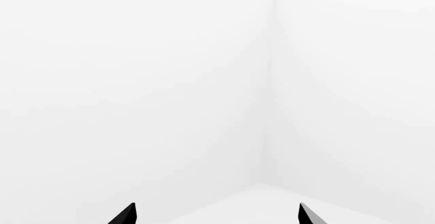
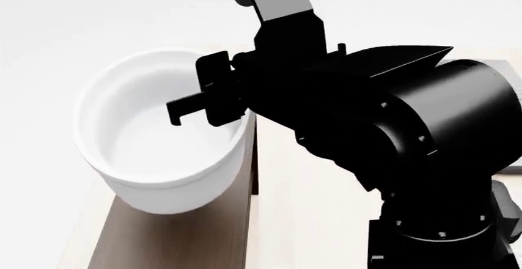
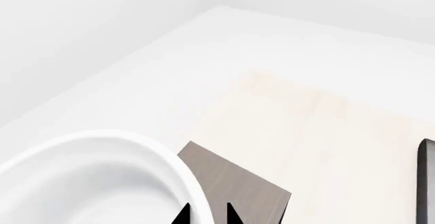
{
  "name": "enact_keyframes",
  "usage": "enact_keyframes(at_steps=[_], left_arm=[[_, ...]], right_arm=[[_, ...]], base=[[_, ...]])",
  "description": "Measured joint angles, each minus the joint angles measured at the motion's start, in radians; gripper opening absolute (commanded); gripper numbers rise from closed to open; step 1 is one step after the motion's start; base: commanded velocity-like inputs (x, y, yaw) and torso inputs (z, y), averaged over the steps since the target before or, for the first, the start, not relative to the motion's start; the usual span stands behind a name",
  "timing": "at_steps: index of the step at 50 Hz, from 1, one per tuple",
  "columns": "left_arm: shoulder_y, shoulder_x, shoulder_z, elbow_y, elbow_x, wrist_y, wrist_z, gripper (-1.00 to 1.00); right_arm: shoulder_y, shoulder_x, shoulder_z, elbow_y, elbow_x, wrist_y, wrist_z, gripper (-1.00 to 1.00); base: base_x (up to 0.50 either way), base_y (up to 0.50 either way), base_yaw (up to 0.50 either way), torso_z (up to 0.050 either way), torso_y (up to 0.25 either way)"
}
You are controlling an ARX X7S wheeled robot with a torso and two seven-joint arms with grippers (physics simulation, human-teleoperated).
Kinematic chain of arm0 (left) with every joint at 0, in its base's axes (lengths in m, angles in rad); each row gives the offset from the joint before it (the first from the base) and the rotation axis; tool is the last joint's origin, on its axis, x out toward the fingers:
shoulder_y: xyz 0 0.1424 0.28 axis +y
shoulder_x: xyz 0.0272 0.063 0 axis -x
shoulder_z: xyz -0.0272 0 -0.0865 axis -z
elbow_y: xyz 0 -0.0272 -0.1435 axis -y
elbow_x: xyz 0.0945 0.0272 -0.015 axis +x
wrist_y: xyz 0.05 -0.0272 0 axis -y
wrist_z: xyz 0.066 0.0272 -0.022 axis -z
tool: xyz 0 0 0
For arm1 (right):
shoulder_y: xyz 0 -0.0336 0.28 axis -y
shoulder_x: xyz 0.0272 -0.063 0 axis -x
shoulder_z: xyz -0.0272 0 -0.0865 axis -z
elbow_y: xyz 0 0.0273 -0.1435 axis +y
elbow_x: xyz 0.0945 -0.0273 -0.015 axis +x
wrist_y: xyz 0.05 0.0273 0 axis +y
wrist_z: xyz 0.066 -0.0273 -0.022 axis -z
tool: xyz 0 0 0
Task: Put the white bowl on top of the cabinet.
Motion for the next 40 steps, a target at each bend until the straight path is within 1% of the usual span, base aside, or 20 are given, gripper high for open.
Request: enact_keyframes(at_steps=[14, 40], left_arm=[[0.001, -0.005, 0.002, 0.004, 0.006, 0.000, -0.006, 1.00], [0.000, -0.007, 0.001, 0.002, -0.003, 0.002, -0.008, 1.00]], right_arm=[[-0.037, 0.008, -0.036, 0.007, 0.037, -0.033, 0.029, -1.00], [-0.073, 0.027, -0.116, 0.073, 0.036, -0.123, 0.018, -1.00]], base=[[0.00, 0.00, 0.00, 0.000, 0.001], [0.00, 0.00, 0.00, 0.000, 0.001]])
